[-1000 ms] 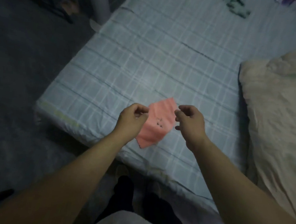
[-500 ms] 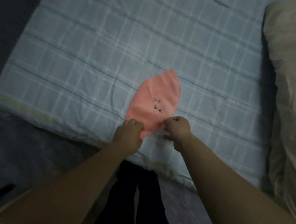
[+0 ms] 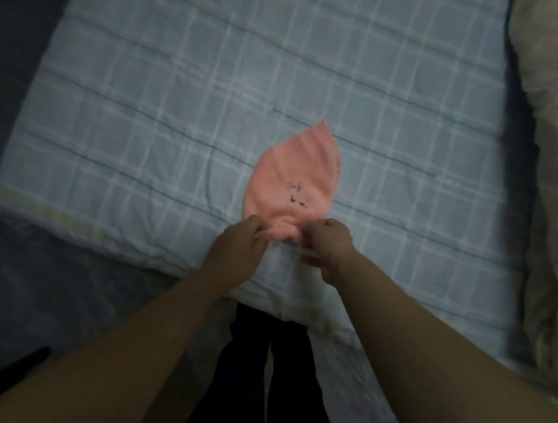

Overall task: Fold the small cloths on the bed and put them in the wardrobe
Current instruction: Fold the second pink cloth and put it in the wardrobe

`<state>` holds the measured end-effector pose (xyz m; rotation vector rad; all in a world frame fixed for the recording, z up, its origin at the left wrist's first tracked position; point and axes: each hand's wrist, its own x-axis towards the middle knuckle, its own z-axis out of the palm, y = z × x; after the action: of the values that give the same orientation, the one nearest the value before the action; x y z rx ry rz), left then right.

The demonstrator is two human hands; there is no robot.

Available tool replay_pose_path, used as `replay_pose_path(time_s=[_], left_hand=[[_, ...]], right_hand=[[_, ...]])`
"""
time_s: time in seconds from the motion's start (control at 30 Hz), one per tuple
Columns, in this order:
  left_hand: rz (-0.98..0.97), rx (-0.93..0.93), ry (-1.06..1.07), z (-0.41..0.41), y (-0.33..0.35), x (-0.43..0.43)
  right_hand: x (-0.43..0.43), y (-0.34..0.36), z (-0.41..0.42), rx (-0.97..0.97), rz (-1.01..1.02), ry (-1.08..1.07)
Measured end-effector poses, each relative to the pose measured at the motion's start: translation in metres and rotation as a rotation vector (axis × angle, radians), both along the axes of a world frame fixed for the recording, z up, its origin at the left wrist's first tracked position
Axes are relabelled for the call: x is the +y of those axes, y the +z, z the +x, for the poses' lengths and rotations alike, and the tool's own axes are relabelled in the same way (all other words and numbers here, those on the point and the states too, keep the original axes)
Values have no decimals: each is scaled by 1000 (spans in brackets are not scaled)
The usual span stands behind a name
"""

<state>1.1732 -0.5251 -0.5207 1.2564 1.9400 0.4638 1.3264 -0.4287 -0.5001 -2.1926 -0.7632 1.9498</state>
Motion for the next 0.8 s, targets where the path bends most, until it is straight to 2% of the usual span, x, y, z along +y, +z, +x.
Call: replay_pose_path(time_s=[0.1,0.37,0.5,0.63,0.8], left_hand=[[15,-184,148,3,25,6],[78,-352,358,22,104,41],[147,-378,386,31,145,58],[195,-392,357,40,186,74],[234,-419,277,43,236,88]], right_hand=[[-2,26,-1,59,43,-3],[-10,108,10,126,410,83],[-9,148,22,231,482,208],[2,186,33,167,600,302],[24,228,48,208,655,289]])
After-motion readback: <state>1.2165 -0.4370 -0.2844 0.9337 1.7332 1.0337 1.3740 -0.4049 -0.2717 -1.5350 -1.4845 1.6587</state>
